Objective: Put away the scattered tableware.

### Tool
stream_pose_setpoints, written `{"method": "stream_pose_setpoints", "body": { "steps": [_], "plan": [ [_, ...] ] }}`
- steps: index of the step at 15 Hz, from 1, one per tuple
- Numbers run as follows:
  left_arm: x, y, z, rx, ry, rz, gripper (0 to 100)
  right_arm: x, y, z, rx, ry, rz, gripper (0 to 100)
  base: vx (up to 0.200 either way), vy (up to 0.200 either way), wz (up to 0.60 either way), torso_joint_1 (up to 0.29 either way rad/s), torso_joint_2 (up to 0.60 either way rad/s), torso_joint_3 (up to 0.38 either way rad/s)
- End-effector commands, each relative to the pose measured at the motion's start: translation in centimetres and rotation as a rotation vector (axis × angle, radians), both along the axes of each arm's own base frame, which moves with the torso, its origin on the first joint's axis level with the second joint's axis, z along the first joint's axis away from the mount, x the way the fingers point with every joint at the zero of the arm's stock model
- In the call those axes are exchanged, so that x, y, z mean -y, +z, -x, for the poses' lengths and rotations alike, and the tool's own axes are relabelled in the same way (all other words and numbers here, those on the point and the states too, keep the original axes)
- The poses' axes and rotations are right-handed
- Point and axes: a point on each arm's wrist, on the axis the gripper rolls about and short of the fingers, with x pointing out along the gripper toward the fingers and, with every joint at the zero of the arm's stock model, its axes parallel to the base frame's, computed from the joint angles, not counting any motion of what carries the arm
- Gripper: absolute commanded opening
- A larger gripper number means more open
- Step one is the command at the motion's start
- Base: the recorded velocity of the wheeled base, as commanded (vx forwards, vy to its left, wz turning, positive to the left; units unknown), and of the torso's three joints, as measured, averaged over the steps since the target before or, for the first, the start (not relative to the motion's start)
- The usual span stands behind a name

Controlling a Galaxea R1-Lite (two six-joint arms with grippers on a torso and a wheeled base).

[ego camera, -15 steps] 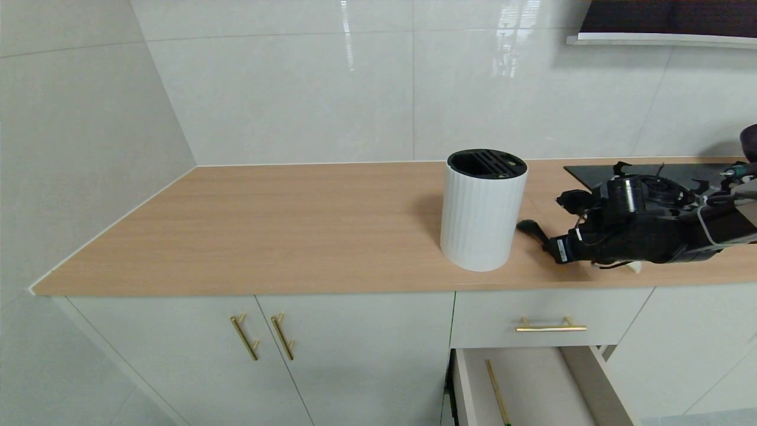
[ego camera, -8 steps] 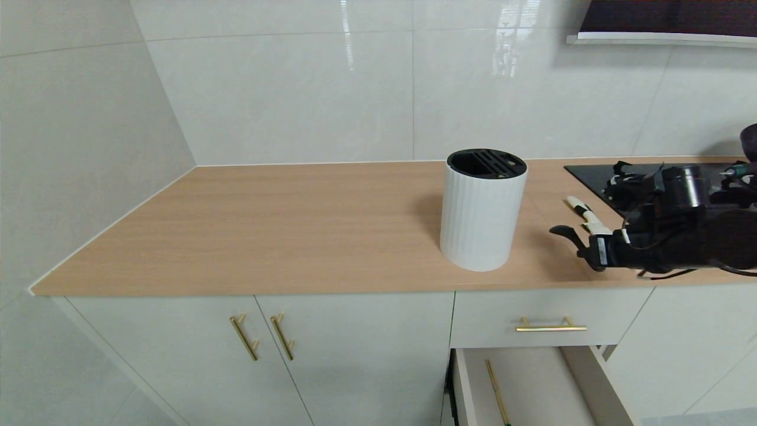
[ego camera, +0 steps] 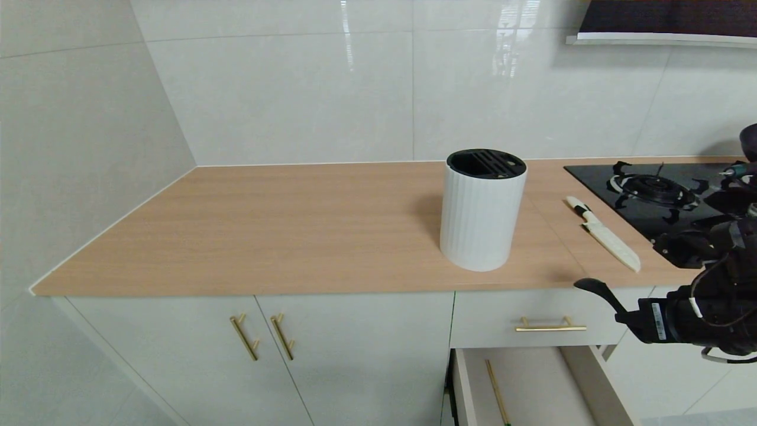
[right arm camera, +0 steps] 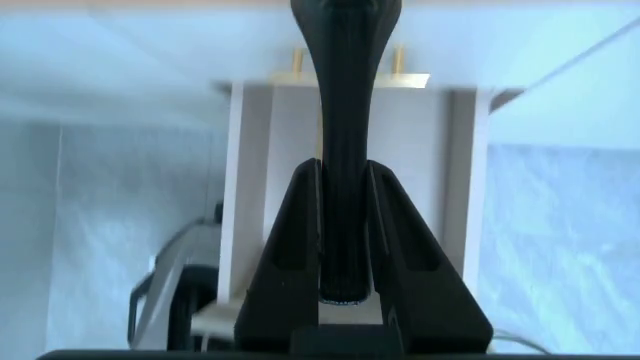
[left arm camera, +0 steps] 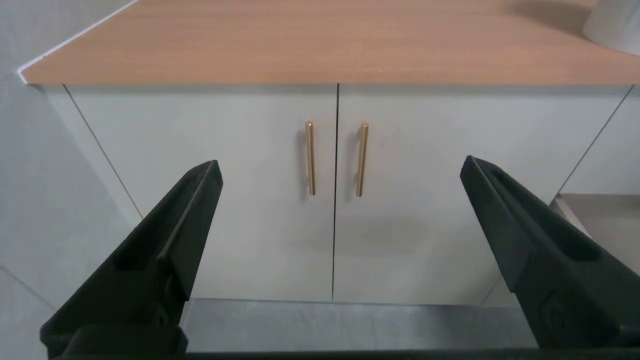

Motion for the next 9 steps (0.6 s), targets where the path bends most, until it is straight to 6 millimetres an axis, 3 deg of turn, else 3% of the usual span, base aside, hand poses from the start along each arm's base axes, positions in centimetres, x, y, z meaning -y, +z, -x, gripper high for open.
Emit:
{"method": "stream_pose_setpoints", "body": {
  "steps": [1,9],
  "plan": [
    [0.00,0.01,-0.01,-0.001,0.000,0.001,100,-1.01,-0.38,0.85,-0.013,0.049,0.001,0,0.000,0.000,0.00,0.000,0.00,0.000],
    [0.00,0.01,-0.01,-0.001,0.000,0.001,100,-1.29,-0.94,0.81,-0.035,0.063,0.005,0,0.000,0.000,0.00,-0.202,0.45,0.243]
  ]
}}
